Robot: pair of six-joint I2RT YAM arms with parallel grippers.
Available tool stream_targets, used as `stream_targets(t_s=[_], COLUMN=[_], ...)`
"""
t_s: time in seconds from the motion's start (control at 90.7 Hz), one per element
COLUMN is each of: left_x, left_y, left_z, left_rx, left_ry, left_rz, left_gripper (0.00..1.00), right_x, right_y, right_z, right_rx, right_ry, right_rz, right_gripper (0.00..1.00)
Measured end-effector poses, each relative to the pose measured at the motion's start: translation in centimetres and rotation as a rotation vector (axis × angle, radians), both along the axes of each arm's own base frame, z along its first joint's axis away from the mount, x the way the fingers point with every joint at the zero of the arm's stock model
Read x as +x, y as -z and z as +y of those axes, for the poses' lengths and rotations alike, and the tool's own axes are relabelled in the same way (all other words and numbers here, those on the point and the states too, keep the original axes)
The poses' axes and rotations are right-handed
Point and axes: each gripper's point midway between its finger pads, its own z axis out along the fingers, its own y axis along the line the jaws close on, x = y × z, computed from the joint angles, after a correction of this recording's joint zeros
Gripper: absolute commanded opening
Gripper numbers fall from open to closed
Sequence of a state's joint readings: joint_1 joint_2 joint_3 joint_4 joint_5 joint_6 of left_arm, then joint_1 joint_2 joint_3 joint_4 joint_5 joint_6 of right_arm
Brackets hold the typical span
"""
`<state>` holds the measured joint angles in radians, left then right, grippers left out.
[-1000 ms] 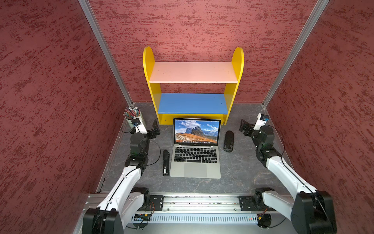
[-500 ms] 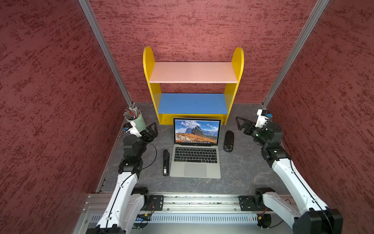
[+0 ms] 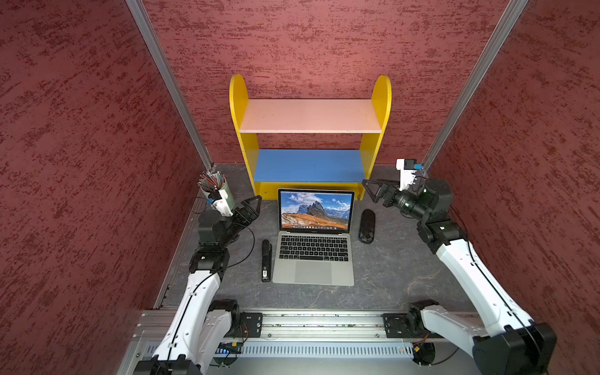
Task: Close the laptop lid and set it aside
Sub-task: Close the lid of the laptop.
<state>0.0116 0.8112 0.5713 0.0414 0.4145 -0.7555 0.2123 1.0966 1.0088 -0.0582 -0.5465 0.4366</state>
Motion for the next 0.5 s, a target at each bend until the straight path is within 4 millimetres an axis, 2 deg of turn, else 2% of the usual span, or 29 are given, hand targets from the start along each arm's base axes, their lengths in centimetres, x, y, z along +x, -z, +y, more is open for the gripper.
stream_targets(t_s=[0.32, 0.496], left_x=[-0.4, -0.8], left_y=[-0.2, -0.2], left_z=[-0.9, -1.3], left_rx=[-0.006, -0.004], left_ry=[0.045, 0.063], left_rz=[0.008, 0.011], left_gripper=[1.0, 1.0], right_x=[1.1, 2.2], right_y=[-1.2, -0.8], right_z=[5.1, 7.6], right_rx=[-0.088, -0.145], right_ry=[-0.126, -0.17], right_rz=[-0.002, 0.018], right_gripper=[0.98, 0.98])
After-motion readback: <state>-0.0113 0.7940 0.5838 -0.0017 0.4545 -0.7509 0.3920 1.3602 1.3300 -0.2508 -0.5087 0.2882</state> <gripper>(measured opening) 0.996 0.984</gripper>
